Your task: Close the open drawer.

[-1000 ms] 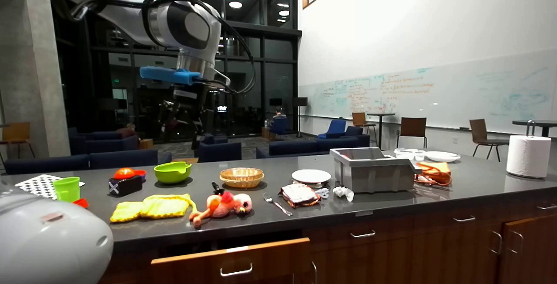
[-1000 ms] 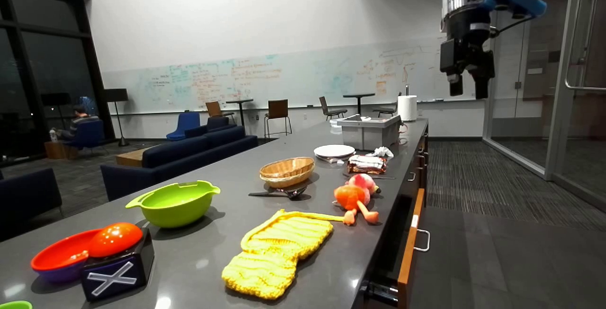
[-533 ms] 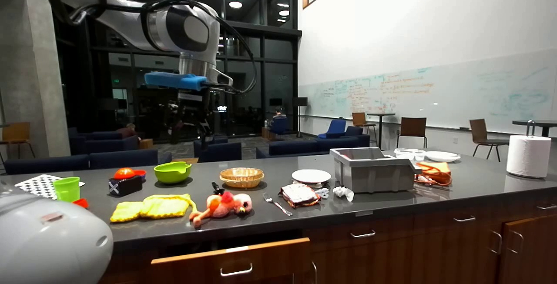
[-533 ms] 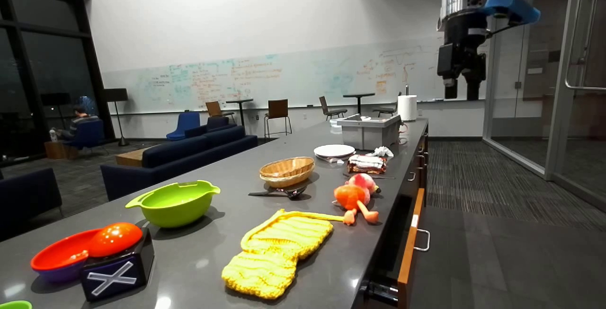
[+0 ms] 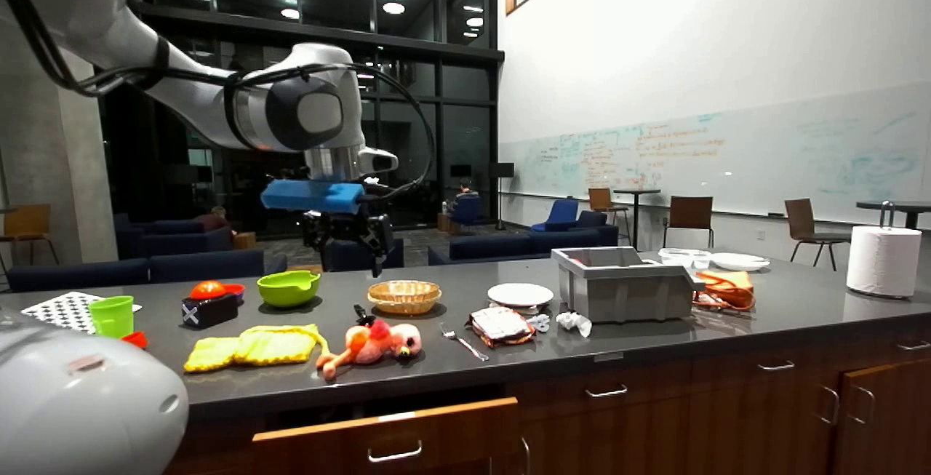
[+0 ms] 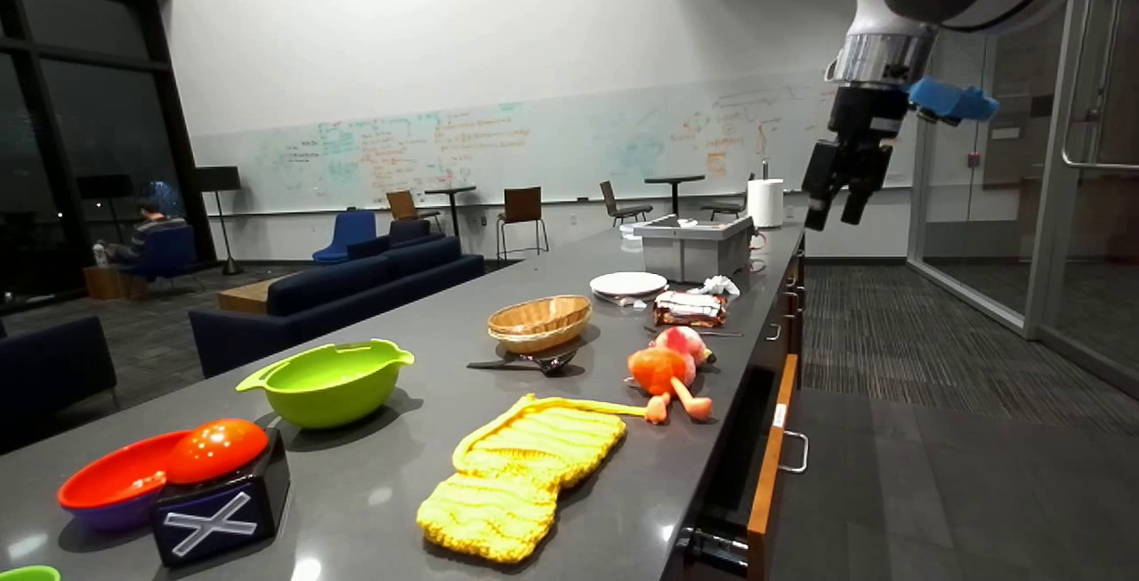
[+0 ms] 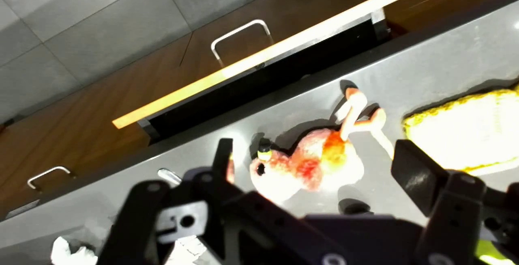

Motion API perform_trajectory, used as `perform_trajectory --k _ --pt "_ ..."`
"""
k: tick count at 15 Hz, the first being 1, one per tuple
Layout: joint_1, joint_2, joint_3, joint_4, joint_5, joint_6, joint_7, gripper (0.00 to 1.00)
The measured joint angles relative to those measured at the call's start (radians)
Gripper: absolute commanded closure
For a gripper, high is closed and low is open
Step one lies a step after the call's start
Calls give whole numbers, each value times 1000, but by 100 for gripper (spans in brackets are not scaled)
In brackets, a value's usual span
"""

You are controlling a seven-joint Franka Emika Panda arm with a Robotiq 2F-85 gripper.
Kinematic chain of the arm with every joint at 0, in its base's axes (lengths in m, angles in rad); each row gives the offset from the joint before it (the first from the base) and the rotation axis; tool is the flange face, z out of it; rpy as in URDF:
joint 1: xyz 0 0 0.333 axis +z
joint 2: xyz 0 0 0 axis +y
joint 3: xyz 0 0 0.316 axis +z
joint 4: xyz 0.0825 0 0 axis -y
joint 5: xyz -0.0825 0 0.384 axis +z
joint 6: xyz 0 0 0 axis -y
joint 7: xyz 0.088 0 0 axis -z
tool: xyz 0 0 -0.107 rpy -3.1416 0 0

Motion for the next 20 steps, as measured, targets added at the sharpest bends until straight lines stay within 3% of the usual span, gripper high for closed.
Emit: perform_trajectory --k 4,9,14,20 --pt "-27 3 -2 -135 -62 229 2 0" --pt "-78 71 -12 -165 -94 350 19 0" --pt "-125 178 -21 -165 -95 366 37 0" --pt "-139 235 -21 -149 -97 308 73 0"
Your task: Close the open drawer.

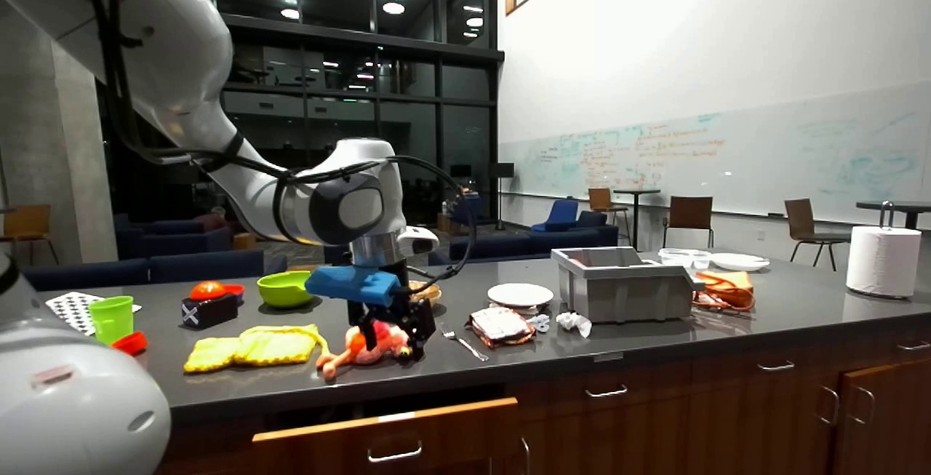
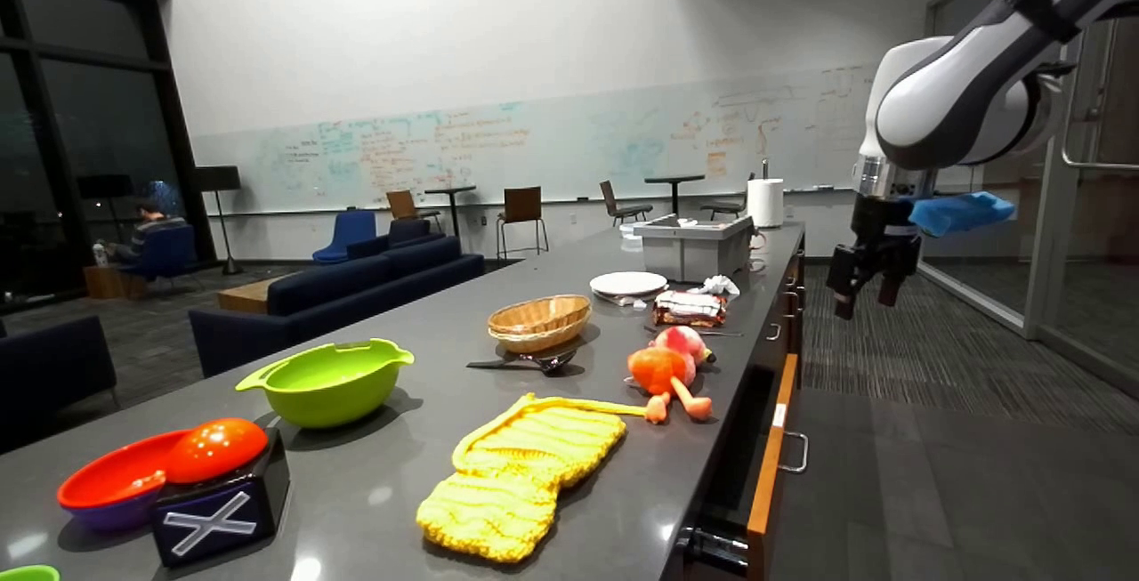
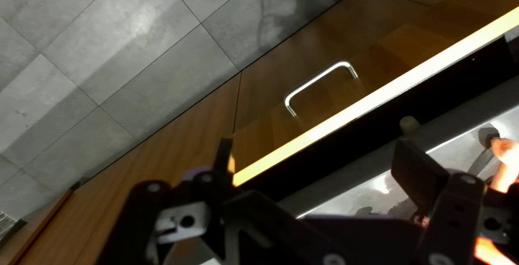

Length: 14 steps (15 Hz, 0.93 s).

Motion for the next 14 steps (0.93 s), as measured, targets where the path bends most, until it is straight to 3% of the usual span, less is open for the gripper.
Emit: perform_trajectory --k 14 --pt "8 67 -9 34 6 0 -7 0"
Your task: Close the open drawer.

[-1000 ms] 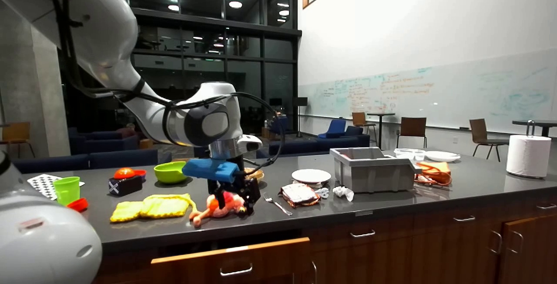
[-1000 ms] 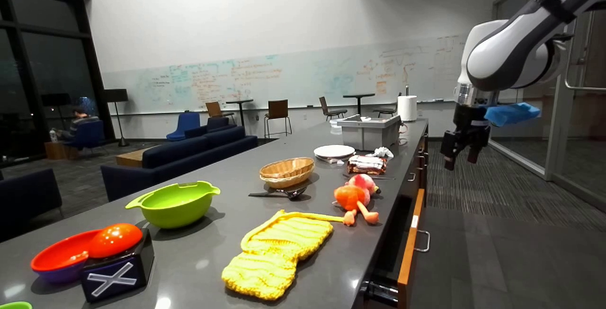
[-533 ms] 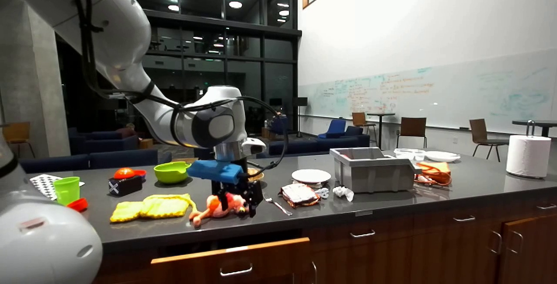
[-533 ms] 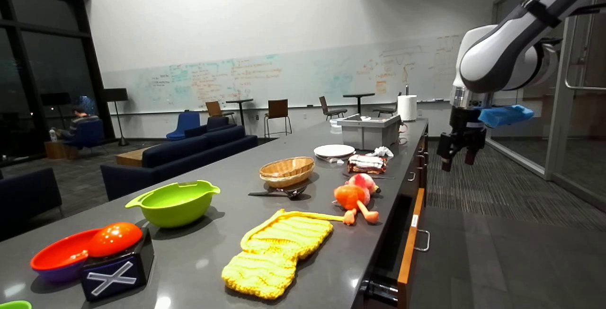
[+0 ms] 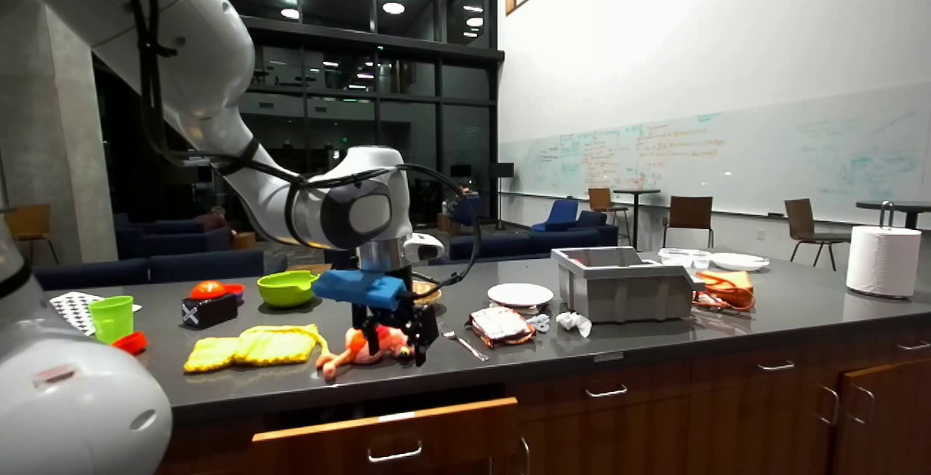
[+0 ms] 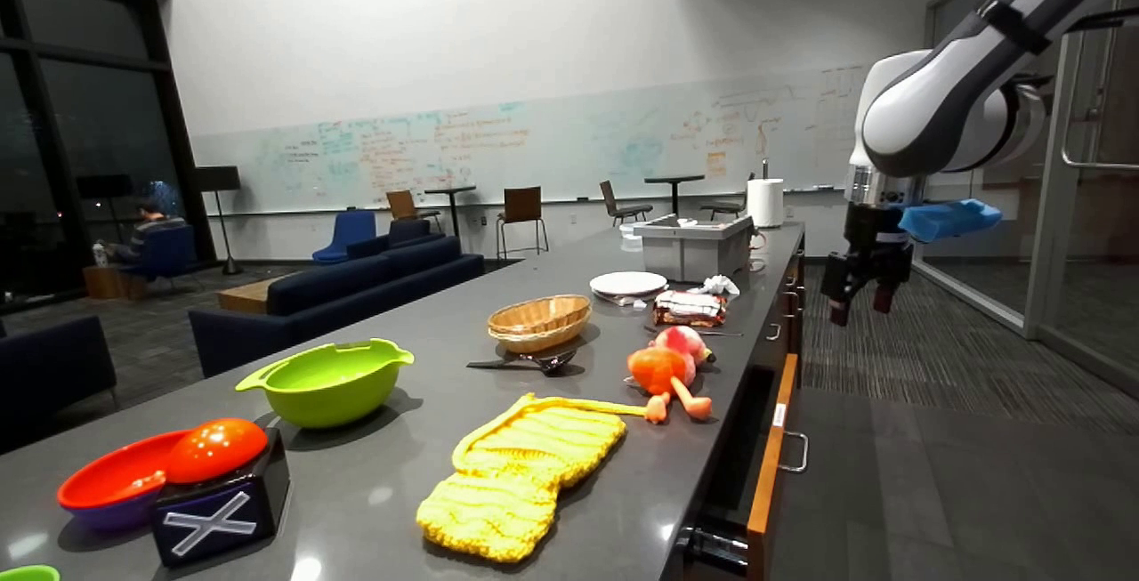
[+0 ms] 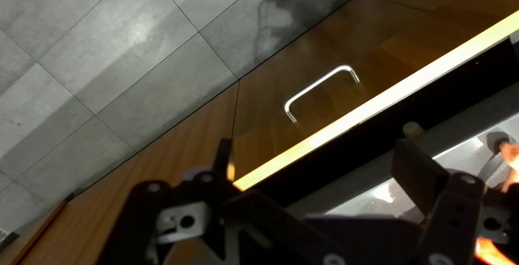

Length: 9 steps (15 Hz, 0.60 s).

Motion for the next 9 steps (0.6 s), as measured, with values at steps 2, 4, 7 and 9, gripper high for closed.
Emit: perform_trajectory --k 2,4,7,9 --pt "20 12 -15 -1 24 0 -38 0" --pt "45 45 -50 -1 80 11 -106 0" --pt "75 128 -117 3 199 50 -244 0" --pt "89 193 -156 14 301 70 -351 0"
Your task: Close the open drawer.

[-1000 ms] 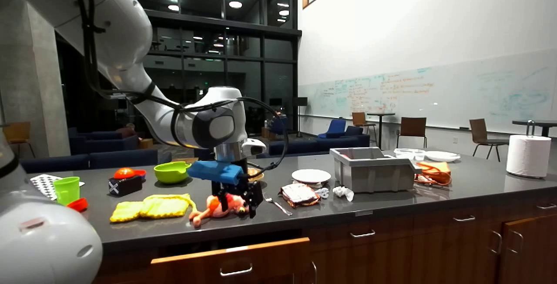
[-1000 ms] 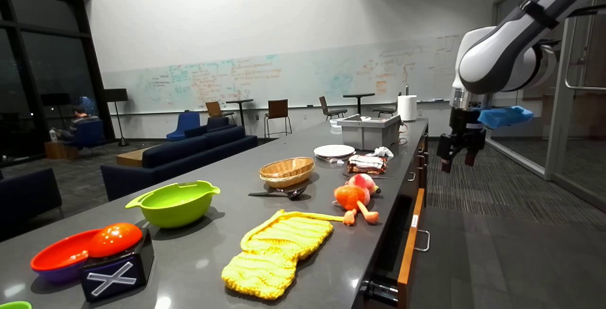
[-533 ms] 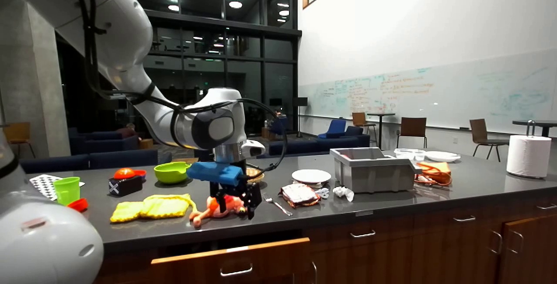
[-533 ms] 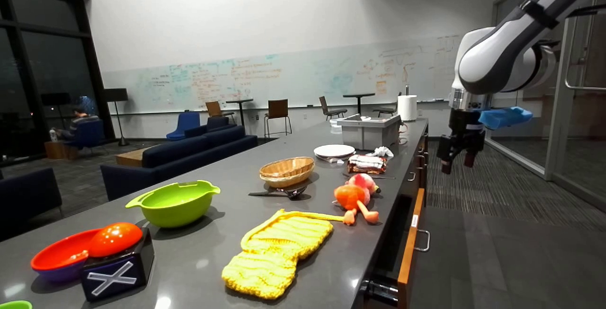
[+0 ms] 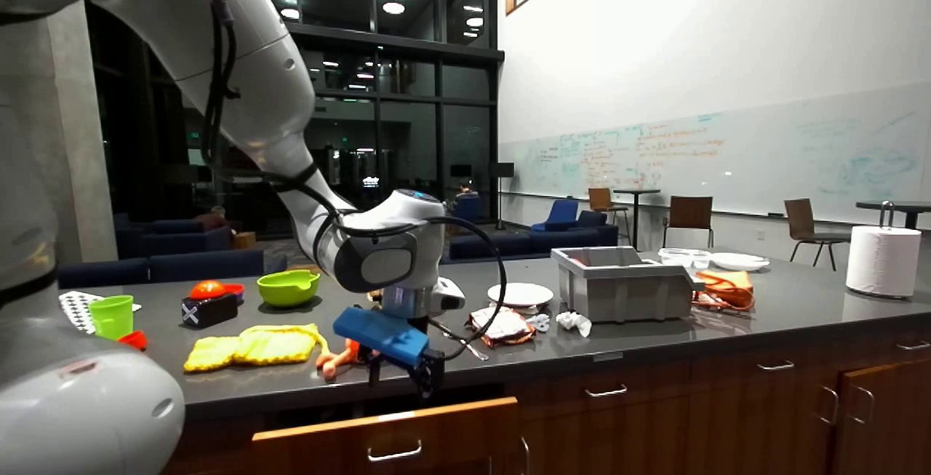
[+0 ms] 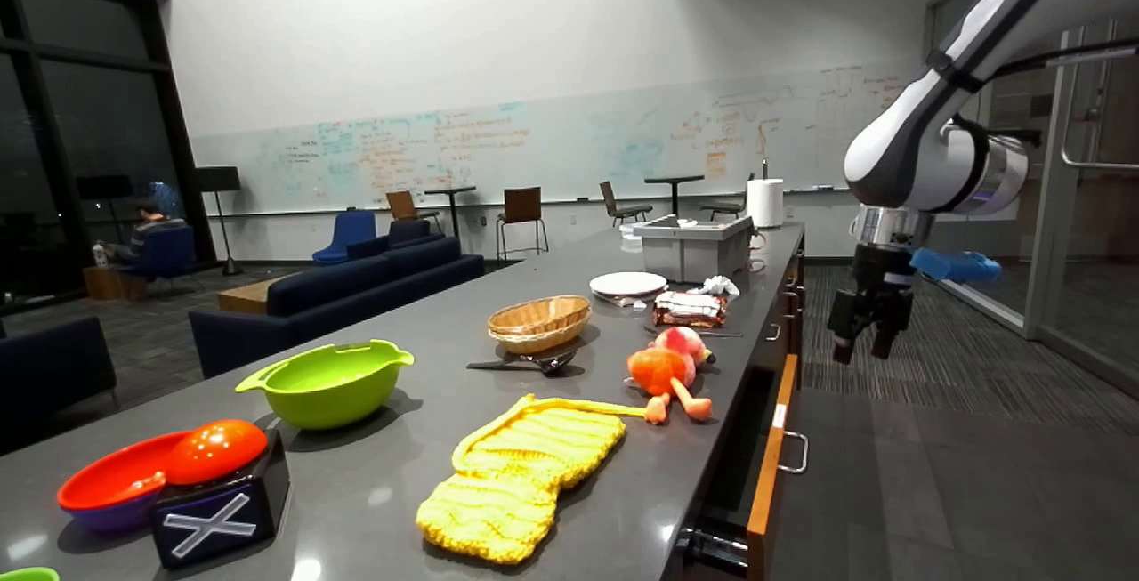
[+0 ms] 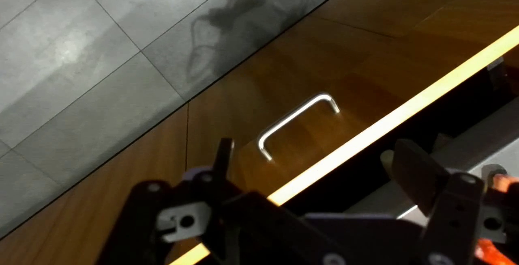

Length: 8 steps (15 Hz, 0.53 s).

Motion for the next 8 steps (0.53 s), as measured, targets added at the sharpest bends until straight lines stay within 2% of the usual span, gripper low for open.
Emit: perform_trajectory --k 4,8 --pt "0 136 -24 59 240 4 -206 0" --pt "-41 267 15 141 390 4 -313 0"
